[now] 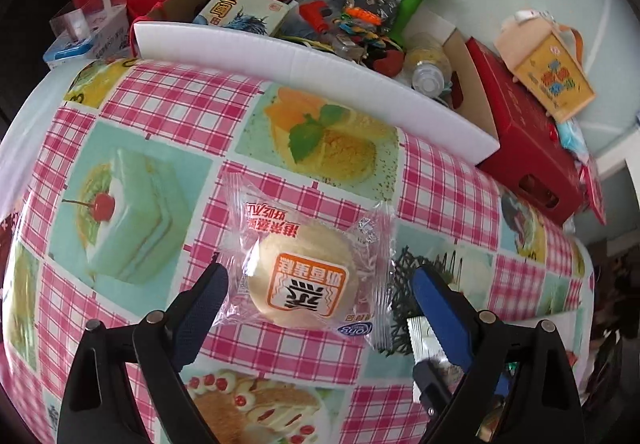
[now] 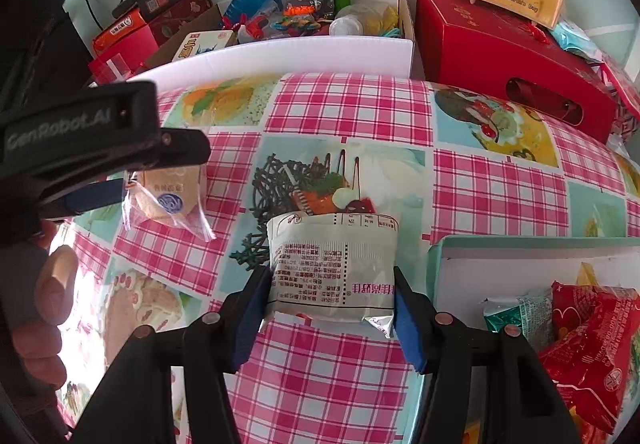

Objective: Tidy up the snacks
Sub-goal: 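Grasp the clear-wrapped round bun with the left tool while the right tool lifts the white packet, then carry the bun and white packet over the white tray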

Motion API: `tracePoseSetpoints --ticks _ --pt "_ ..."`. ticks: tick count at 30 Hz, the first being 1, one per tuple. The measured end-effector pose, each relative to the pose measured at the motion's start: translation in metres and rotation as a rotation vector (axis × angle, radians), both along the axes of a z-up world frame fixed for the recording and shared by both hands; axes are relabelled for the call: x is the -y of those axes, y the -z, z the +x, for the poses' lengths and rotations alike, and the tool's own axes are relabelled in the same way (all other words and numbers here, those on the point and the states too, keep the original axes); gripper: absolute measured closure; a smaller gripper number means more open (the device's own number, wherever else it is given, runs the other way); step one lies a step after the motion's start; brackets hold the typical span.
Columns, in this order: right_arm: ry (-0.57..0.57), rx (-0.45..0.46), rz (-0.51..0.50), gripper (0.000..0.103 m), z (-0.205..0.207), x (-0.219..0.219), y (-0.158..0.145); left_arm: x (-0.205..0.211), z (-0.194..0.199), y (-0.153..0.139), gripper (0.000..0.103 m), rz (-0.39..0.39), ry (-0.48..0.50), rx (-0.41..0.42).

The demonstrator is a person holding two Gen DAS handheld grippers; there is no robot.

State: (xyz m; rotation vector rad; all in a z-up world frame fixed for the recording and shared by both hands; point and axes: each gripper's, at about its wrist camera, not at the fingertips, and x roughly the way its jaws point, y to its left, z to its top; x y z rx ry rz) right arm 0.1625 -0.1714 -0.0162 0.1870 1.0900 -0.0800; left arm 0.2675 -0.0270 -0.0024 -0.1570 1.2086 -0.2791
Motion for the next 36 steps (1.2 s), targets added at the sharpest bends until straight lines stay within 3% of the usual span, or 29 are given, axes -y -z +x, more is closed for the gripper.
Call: tracePoseSetpoints --ticks 2,6,14,22,36 --pt "0.000 0.002 0.002 0.042 -0.002 0.000 0.001 -0.002 -0.001 -0.002 0.034 0.002 -0.003 0.016" --pt "0.002 0.003 0.005 0.042 -0.003 0.000 0.001 -0.003 -0.004 -0.003 0.039 -0.015 -0.005 0.029" --pt "0.017 0.024 0.023 0.042 -0.021 0.000 -0.013 -0.022 -0.030 -0.007 0.042 -0.056 -0.058 0.031" --pt "0.032 0.061 0.032 0.042 -0.060 -0.002 -0.032 -0.044 -0.081 -0.016 0.042 -0.086 -0.125 0.048" --pt "0.097 0.079 0.049 0.042 -0.131 0.006 -0.049 -0.027 -0.155 -0.047 0.042 -0.090 -0.077 0.115"
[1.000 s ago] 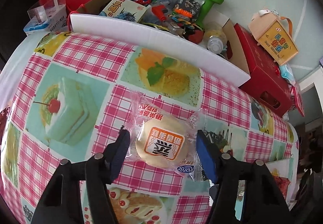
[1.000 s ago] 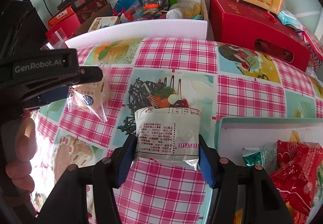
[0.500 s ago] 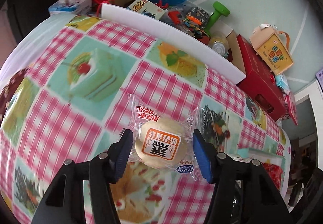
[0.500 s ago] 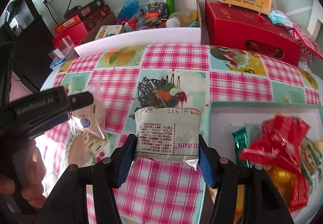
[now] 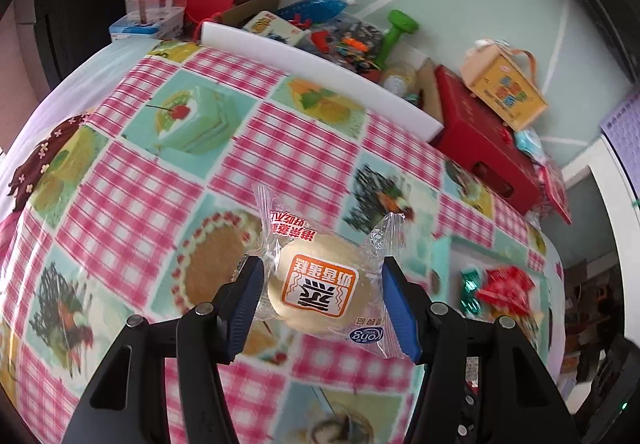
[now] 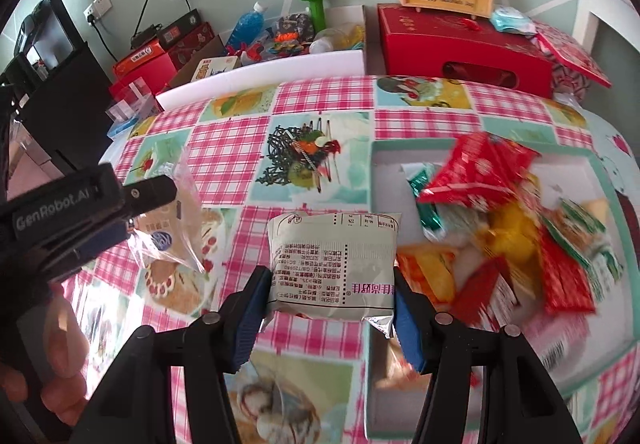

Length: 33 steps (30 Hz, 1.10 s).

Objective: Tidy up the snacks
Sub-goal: 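Carry the bun and white packet over the white tray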

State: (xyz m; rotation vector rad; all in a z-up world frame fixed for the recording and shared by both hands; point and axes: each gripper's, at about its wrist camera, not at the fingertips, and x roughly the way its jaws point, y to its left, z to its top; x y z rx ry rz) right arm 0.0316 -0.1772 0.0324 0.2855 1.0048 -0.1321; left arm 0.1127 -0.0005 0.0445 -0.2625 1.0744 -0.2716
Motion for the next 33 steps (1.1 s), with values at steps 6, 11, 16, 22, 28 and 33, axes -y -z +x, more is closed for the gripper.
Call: tracePoseSetpoints --ticks 6,11,16,22,28,33 --pt "0.057 0.024 0.010 0.042 -0.031 0.020 -0.012 0.029 -0.025 -0.008 0.042 -0.016 0.080 0.022" --pt "0.142 0.033 -0.003 0.042 -0.050 0.052 -0.020 0.055 -0.038 -0.018 0.042 -0.034 0.160 0.053" --pt "0.257 0.031 -0.018 0.042 -0.072 0.092 -0.021 0.076 -0.048 -0.022 0.042 -0.019 0.219 0.076" --pt "0.389 0.025 0.009 0.042 -0.094 0.142 -0.015 0.104 -0.060 -0.014 0.042 0.008 0.283 0.073" --pt "0.475 0.051 0.038 0.042 -0.112 0.177 -0.015 0.134 -0.076 -0.014 0.042 0.034 0.353 0.102" --pt "0.494 0.097 0.049 0.042 -0.115 0.193 -0.017 0.156 -0.081 -0.017 0.042 0.041 0.391 0.123"
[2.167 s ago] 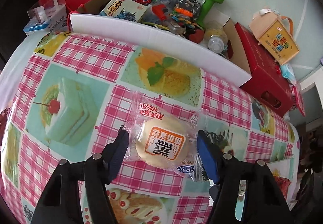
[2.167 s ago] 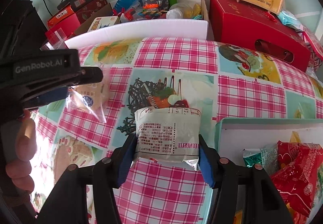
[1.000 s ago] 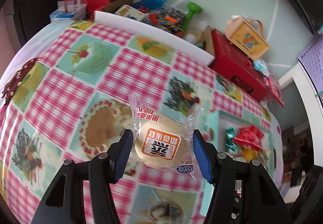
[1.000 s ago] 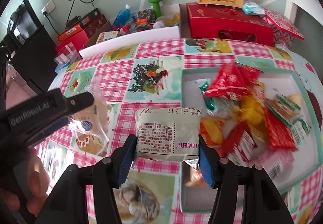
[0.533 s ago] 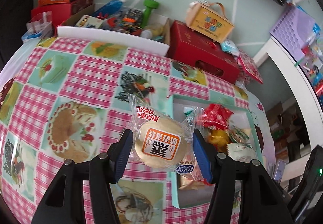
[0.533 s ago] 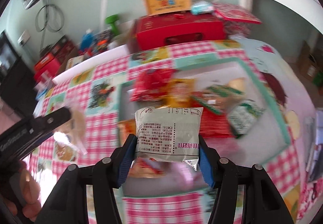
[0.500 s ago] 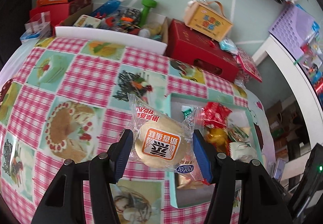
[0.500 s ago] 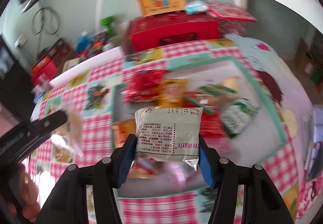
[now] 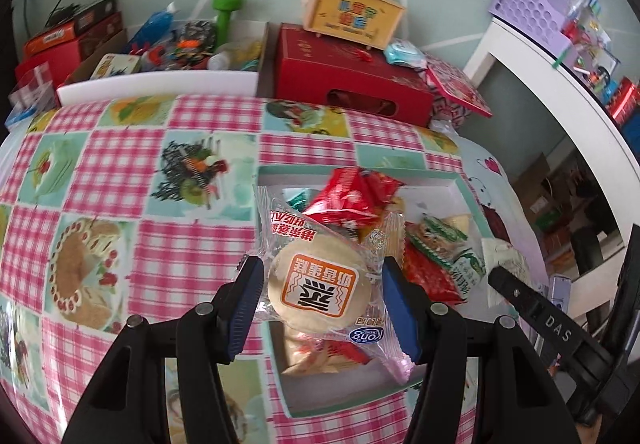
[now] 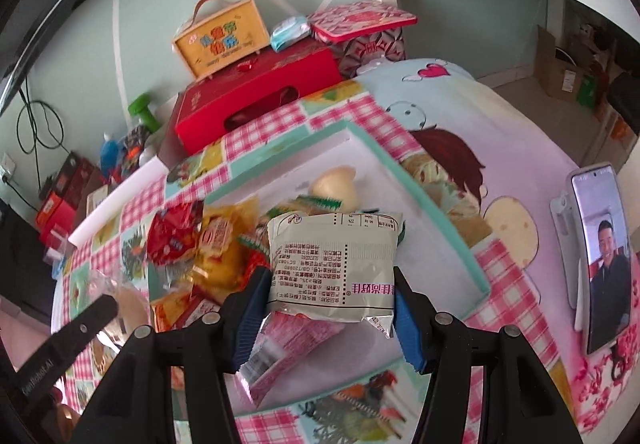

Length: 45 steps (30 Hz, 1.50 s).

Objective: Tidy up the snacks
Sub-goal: 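Carry the bun and white packet over the white tray, then open both tools to drop the bun and white packet into the tray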

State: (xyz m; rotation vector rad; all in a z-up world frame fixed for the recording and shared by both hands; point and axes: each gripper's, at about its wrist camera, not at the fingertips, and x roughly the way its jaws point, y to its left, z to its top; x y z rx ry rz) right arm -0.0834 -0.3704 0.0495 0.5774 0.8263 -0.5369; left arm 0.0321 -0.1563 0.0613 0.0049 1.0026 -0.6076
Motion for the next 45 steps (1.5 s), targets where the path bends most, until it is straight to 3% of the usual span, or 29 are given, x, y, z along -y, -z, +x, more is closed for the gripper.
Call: tracePoseSetpoints --ticks 6,24,45 --pt "-0.003 -0.007 -0.031 0.042 0.007 0.005 0.003 0.024 -0.002 -0.002 0.042 0.013 0.037 0.024" --pt "-0.074 0.005 0.019 0.042 0.027 0.000 0.019 0.051 0.001 0.015 0.042 0.081 0.056 0.036" --pt "-0.103 -0.004 0.037 0.040 0.031 -0.004 0.023 0.041 0.000 0.007 0.033 0.018 0.061 -0.019"
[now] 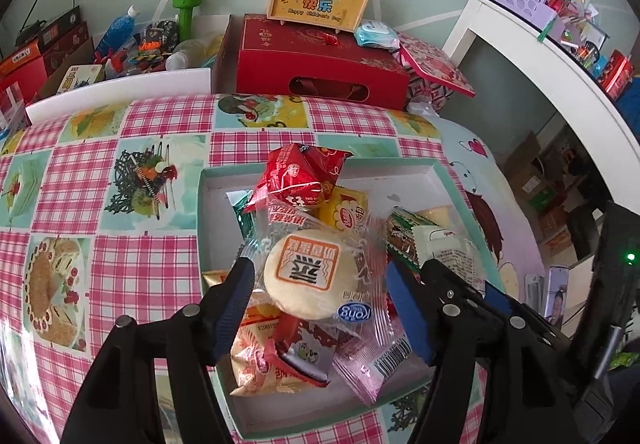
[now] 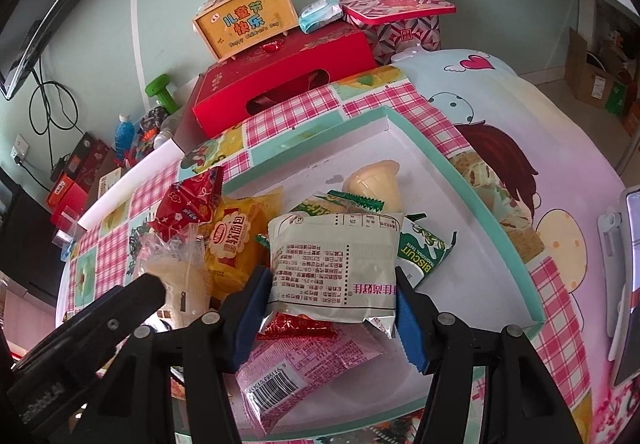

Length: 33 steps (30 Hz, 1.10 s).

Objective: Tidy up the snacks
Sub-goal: 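Open both tools to drop the bun and white packet into the tray, then withdraw both tools away from the filled tray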

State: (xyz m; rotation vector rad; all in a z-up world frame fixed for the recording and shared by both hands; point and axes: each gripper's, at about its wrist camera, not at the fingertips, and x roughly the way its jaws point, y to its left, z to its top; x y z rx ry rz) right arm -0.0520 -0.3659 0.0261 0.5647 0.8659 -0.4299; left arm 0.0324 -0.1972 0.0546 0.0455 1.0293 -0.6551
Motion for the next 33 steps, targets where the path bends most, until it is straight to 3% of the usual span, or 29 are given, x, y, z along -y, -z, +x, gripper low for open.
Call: tracePoseSetpoints --ticks 6,11,17,22,25,27,33 --pt "-0.032 0.022 0.004 0.040 0.003 -0.007 -0.003 -0.029 0.005 -0.007 0.033 -0.013 -0.080 0.003" --pt "-0.058 0.013 -0.002 0.040 0.009 -0.016 -0.001 -0.054 0.018 0.000 0.033 0.027 -0.184 -0.008" --pt "-0.105 -0.025 -0.014 0.038 0.022 -0.030 0.006 -0.075 0.034 0.025 0.033 0.130 -0.314 -0.091" --pt "-0.108 -0.045 -0.043 0.037 0.024 -0.033 0.008 -0.085 0.040 0.042 0.033 0.154 -0.370 -0.159" --pt "-0.106 -0.052 -0.045 0.029 0.024 -0.032 0.009 -0.085 0.041 0.045 0.029 0.179 -0.380 -0.163" --pt "-0.117 -0.055 -0.042 0.026 0.025 -0.033 0.010 -0.085 0.041 0.046 0.019 0.182 -0.379 -0.160" --pt "-0.139 -0.071 -0.096 0.011 0.026 -0.041 0.007 -0.082 0.042 0.048 0.019 0.207 -0.385 -0.155"
